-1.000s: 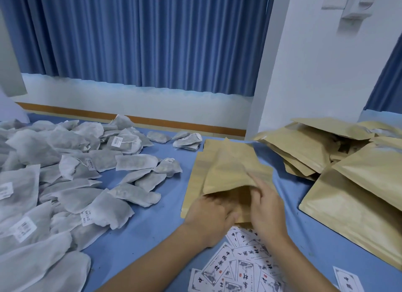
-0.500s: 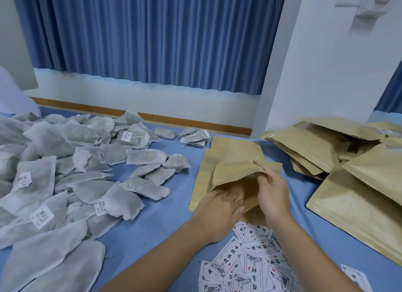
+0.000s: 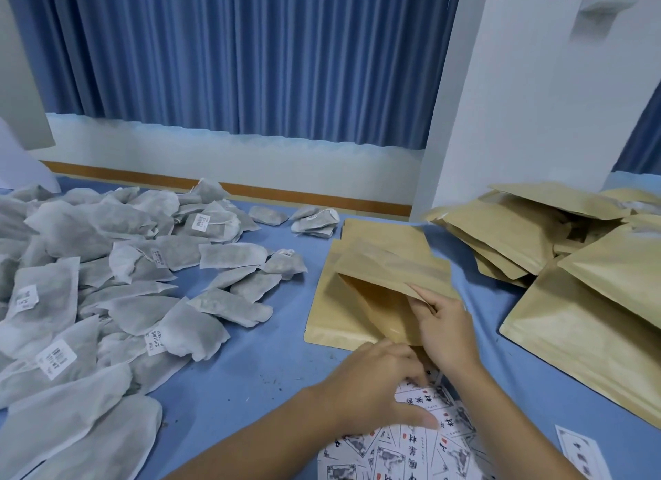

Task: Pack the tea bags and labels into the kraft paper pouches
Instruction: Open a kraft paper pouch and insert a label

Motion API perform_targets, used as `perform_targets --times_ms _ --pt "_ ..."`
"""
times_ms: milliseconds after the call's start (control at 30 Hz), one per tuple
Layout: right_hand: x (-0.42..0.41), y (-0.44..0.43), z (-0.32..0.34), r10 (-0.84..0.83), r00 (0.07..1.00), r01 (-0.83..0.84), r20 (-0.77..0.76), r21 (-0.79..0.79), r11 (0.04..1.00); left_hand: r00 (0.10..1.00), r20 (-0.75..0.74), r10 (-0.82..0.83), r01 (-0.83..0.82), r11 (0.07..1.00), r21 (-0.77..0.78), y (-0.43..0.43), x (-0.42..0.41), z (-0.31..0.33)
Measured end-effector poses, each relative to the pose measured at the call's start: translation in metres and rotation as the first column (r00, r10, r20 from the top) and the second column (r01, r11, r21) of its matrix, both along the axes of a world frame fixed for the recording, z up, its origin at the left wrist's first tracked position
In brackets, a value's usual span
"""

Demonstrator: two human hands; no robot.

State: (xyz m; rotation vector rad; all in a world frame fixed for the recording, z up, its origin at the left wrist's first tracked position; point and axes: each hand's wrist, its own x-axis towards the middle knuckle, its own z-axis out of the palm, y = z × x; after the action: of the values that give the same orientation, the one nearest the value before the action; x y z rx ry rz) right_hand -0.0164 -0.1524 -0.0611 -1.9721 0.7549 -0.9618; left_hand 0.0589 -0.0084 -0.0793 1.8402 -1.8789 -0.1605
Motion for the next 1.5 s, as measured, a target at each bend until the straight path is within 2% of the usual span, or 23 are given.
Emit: perform_targets --times_ms 300,367,433,567,733,867,1000,1067,1233,1367,1433,1500 --pt "-0.001 -0.001 -0.003 0.016 1.0 -0.016 0.004 -0.013 1.0 0.966 -0.131 0.225 -0.202 0.965 0.168 0.001 -0.005 0.01" --pt "-0.001 -0.001 -0.003 0.017 1.0 -0.017 0.008 -0.004 1.0 0.964 -0.072 0.256 -0.239 0.952 0.19 0.002 -0.006 0.011" --pt "0.0 -0.001 -0.004 0.02 1.0 -0.02 0.014 0.006 1.0 0.965 0.019 0.261 -0.26 0.947 0.19 0.001 -0.009 0.012" --pt "0.001 -0.004 -0.007 0.032 0.999 -0.032 0.013 0.004 0.999 0.967 0.059 0.247 -0.254 0.945 0.205 0.001 -0.009 0.014" --pt "0.001 -0.007 -0.01 0.027 1.0 -0.027 0.002 0.002 1.0 0.976 -0.012 0.217 -0.21 0.955 0.21 0.007 -0.009 0.017" --pt "0.001 -0.007 -0.011 0.015 1.0 -0.015 0.0 0.016 1.0 0.988 -0.013 0.151 -0.138 0.93 0.341 0.014 -0.004 0.021" --pt "-0.001 -0.004 -0.011 0.042 0.999 -0.042 -0.02 0.002 0.999 0.988 -0.016 0.154 -0.143 0.946 0.292 0.01 -0.001 0.02" --pt "-0.002 -0.004 -0.011 0.041 0.999 -0.041 -0.018 0.002 0.999 0.981 -0.07 0.18 -0.157 0.954 0.254 0.009 0.0 0.017" --pt "-0.002 -0.001 -0.008 0.048 0.998 -0.049 -0.026 -0.009 0.999 0.904 -0.337 0.262 -0.239 0.965 0.108 0.007 0.009 0.01" --pt "-0.002 0.001 -0.008 0.038 0.999 -0.038 -0.029 -0.007 0.999 0.873 -0.368 0.321 -0.363 0.93 -0.051 0.005 0.008 0.01" --pt "-0.002 0.001 -0.008 0.031 0.999 -0.031 -0.026 0.005 1.0 0.809 -0.466 0.36 -0.443 0.893 -0.081 0.004 0.005 0.013" --pt "-0.002 0.0 -0.008 0.032 0.999 -0.032 -0.021 0.007 0.999 0.673 -0.642 0.366 -0.495 0.869 -0.024 0.002 0.003 0.019"
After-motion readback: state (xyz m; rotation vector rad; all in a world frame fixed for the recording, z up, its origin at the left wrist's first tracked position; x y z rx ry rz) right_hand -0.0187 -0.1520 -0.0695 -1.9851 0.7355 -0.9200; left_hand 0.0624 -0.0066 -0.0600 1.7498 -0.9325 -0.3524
